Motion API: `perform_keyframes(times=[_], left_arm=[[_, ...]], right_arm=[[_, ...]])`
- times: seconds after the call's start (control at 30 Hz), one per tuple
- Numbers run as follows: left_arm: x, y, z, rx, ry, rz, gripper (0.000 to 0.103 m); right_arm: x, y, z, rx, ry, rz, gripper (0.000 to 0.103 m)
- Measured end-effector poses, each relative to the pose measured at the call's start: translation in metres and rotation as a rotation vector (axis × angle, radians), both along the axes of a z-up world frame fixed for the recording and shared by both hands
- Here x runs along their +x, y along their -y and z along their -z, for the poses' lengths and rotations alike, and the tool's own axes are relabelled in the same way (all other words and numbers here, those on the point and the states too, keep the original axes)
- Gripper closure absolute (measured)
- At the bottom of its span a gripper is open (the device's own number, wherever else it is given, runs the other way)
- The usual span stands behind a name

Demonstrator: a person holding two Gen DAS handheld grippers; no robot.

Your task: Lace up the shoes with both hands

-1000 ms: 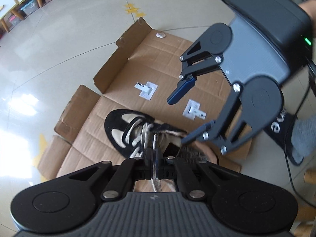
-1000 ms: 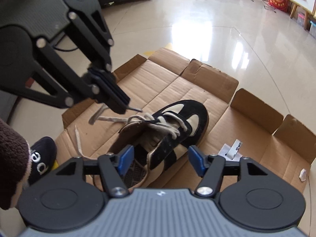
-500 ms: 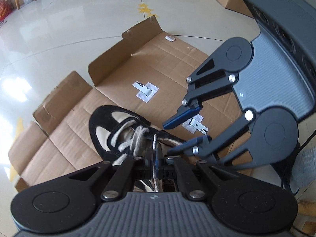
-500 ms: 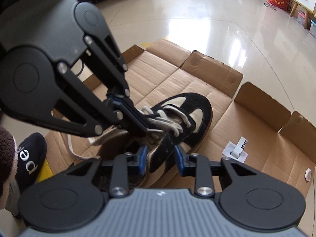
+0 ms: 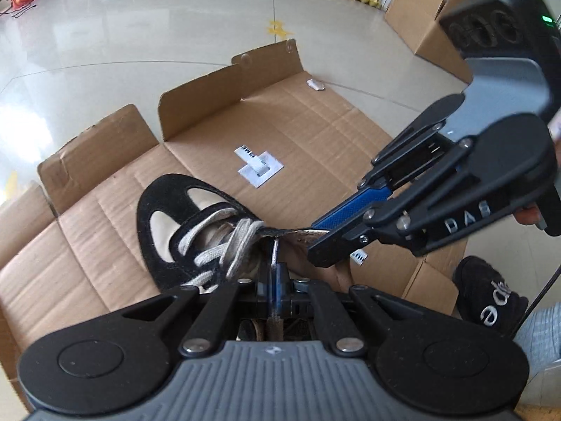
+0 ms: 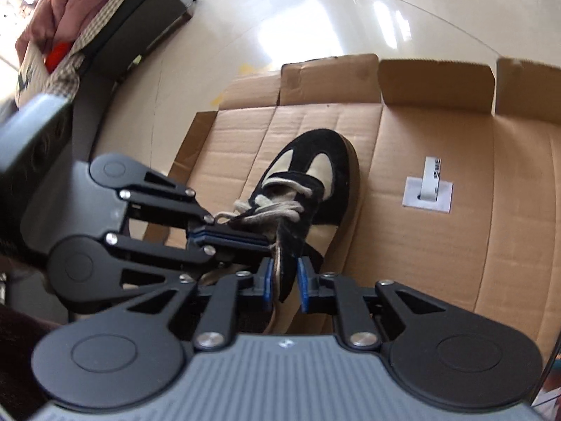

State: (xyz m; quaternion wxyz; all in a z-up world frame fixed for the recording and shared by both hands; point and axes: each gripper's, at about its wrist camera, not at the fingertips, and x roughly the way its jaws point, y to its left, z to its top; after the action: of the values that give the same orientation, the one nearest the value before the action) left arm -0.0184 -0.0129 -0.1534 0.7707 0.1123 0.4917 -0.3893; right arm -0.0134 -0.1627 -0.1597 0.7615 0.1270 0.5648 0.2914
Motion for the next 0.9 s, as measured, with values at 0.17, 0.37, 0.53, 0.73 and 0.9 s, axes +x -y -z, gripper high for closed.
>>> perform_keyframes(times=[0.17, 0.37, 0.53, 0.73, 0.9], left_arm=[[0.0, -0.005, 0.001, -0.029, 0.003, -0.022, 0.102], [0.0, -0.008, 0.0, -0.058, -0.001, -0.042, 0.102], [0.002, -0.008, 0.001, -0.067, 0.006, -0.059, 0.102], [0.003, -0.003, 0.001, -0.095, 0.016, -0.056, 0.102], [0.004, -0.004, 0.003, -0.111, 0.021, -0.065, 0.102]], right_arm=[[0.0, -0.006, -0.002, -0.02, 0.022, -0.034, 0.087], [0.001, -0.006, -0.002, -0.026, 0.028, -0.044, 0.085], [0.001, -0.004, -0.003, -0.027, 0.029, -0.05, 0.085], [0.001, -0.001, -0.002, 0.001, 0.013, -0.054, 0.081], [0.006, 0.014, -0.012, 0.091, -0.002, -0.001, 0.077]])
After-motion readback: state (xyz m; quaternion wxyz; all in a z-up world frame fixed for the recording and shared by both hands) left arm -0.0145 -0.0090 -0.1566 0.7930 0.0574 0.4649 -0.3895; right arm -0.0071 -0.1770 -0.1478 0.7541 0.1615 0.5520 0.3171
